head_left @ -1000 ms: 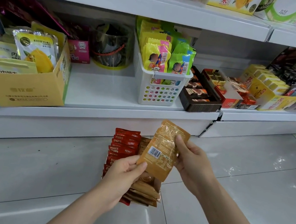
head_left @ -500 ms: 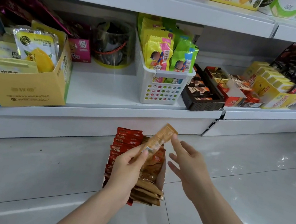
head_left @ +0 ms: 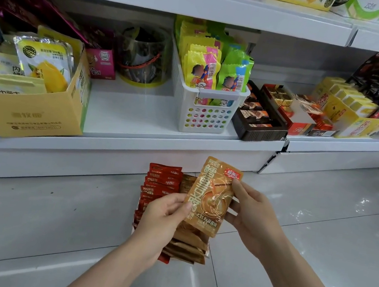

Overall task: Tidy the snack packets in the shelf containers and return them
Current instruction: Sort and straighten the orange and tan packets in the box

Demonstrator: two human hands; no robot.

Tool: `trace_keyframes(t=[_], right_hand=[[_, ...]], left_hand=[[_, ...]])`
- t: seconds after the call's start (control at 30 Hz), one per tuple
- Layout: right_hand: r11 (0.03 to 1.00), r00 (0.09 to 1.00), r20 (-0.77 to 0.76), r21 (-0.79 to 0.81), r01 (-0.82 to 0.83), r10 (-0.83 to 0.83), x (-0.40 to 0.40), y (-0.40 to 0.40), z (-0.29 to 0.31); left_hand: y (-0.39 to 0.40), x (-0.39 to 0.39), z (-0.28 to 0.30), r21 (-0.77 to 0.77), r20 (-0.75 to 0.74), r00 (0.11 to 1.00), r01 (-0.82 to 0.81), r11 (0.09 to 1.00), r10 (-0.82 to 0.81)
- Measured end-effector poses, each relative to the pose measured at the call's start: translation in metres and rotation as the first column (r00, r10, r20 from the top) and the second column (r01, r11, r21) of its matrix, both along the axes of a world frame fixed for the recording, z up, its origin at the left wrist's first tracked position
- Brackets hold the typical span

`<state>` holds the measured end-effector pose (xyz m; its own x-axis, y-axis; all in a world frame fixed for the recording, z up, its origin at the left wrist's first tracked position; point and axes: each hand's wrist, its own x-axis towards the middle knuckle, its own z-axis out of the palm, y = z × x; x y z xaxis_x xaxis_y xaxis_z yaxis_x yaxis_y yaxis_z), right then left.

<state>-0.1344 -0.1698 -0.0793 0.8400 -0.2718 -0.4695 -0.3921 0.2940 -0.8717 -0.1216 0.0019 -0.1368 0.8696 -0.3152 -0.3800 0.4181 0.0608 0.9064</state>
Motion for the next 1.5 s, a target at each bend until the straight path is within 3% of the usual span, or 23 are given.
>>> trace_keyframes(t=[0.23, 0.3, 0.37, 0.47, 0.63, 0.77, 0.93, 1.03, 1.17, 1.33, 1.4, 1.5], right_hand=[[0.987, 0.997, 0.04, -0.15, -0.058, 0.064, 0.002, -0.013, 0.003], [0.978, 0.995, 0.103, -0.209, 0.003, 0.019, 0.003, -0.018, 0.004], [0.942, 0.983, 0.183, -0.324, 0.092, -0.033, 0.004, -0.026, 0.004], [0.87, 0.978, 0.205, -0.488, 0.067, 0.039, -0.001, -0.03, -0.005], [0.775, 0.974, 0.197, -0.63, 0.038, 0.113, -0.007, -0.02, -0.029], [0.772, 0.959, 0.242, -0.634, 0.042, 0.147, -0.003, -0.014, -0.031], [0.715, 0.943, 0.231, -0.699, -0.011, 0.241, -0.01, 0.003, -0.04], [0.505, 0.912, 0.101, -0.854, -0.124, 0.396, -0.02, 0.01, -0.056], [0.305, 0.829, -0.099, -0.9, -0.31, 0.551, -0.02, 0.003, -0.057], [0.216, 0.681, -0.212, -0.846, -0.486, 0.701, -0.009, -0.005, -0.048], [0.207, 0.629, -0.247, -0.804, -0.558, 0.737, -0.009, -0.005, -0.05], [0.203, 0.584, -0.304, -0.736, -0.646, 0.753, -0.006, -0.015, -0.047]], left_hand=[[-0.001, -0.001, 0.002, 0.038, -0.001, 1.0, 0.002, 0.999, -0.002], [0.003, -0.002, 0.003, 0.143, 0.123, 0.991, 0.039, 0.989, -0.057], [0.011, -0.005, 0.005, 0.377, 0.315, 0.903, 0.163, 0.912, -0.292], [0.023, -0.011, 0.006, 0.654, 0.379, 0.714, 0.244, 0.716, -0.589], [0.031, -0.006, 0.01, 0.752, 0.372, 0.558, 0.288, 0.593, -0.742], [0.034, 0.001, 0.008, 0.805, 0.391, 0.477, 0.237, 0.544, -0.787], [0.043, -0.001, -0.001, 0.822, 0.427, 0.503, 0.13, 0.554, -0.751], [0.044, -0.001, -0.004, 0.785, 0.454, 0.555, 0.121, 0.607, -0.697], [0.046, 0.002, -0.007, 0.707, 0.491, 0.64, 0.104, 0.7, -0.591], [0.049, 0.008, -0.006, 0.617, 0.555, 0.666, 0.072, 0.784, -0.498], [0.047, 0.013, -0.005, 0.671, 0.517, 0.63, 0.123, 0.731, -0.58], [0.04, 0.018, -0.004, 0.8, 0.403, 0.556, 0.173, 0.575, -0.727]])
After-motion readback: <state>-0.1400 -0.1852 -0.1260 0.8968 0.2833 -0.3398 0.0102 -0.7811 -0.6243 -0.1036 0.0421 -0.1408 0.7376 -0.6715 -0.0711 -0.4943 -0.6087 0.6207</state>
